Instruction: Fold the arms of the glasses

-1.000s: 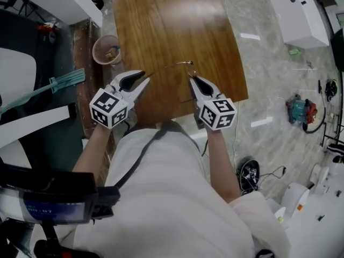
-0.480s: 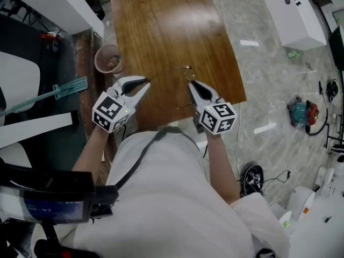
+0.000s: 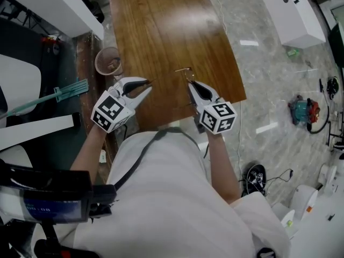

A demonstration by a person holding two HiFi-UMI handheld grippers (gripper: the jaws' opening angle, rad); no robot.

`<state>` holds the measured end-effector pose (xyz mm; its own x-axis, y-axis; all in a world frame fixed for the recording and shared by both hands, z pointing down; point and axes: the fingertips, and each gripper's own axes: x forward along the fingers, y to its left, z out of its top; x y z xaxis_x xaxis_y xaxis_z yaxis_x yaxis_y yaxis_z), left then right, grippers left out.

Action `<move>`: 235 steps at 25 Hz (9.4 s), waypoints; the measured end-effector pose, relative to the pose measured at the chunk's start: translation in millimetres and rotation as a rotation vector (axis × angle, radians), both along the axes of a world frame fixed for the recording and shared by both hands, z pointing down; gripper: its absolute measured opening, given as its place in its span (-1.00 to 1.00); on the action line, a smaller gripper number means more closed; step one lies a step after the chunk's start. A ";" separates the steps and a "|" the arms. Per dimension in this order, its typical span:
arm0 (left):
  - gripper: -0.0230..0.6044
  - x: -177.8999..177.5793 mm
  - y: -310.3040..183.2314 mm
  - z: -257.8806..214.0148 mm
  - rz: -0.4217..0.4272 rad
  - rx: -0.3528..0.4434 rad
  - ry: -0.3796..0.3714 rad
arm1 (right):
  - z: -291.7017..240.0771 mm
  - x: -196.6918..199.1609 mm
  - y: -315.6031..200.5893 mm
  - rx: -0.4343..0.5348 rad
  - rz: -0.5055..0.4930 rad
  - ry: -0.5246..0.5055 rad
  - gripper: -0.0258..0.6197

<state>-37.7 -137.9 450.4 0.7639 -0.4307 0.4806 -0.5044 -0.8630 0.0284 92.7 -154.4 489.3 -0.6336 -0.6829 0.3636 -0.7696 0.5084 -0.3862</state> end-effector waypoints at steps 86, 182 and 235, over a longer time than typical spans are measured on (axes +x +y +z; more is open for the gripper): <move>-0.85 82.4 31.5 -12.6 0.359 -0.242 0.018 | -84.9 -58.4 6.5 0.254 -0.205 -0.183 -0.80; -0.91 36.3 33.5 -34.8 -0.005 -0.389 0.525 | -62.4 -86.9 18.4 0.166 -0.330 -0.206 -0.80; -0.91 -68.3 23.0 53.6 -0.530 -0.380 0.390 | 163.8 -91.4 -20.6 0.233 -0.662 0.936 -0.52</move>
<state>-106.0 -114.8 503.9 0.6456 -0.6463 0.4067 -0.7416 -0.4033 0.5361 1.2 -175.0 653.2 -0.4415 -0.4319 0.7865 -0.2629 0.9003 0.3468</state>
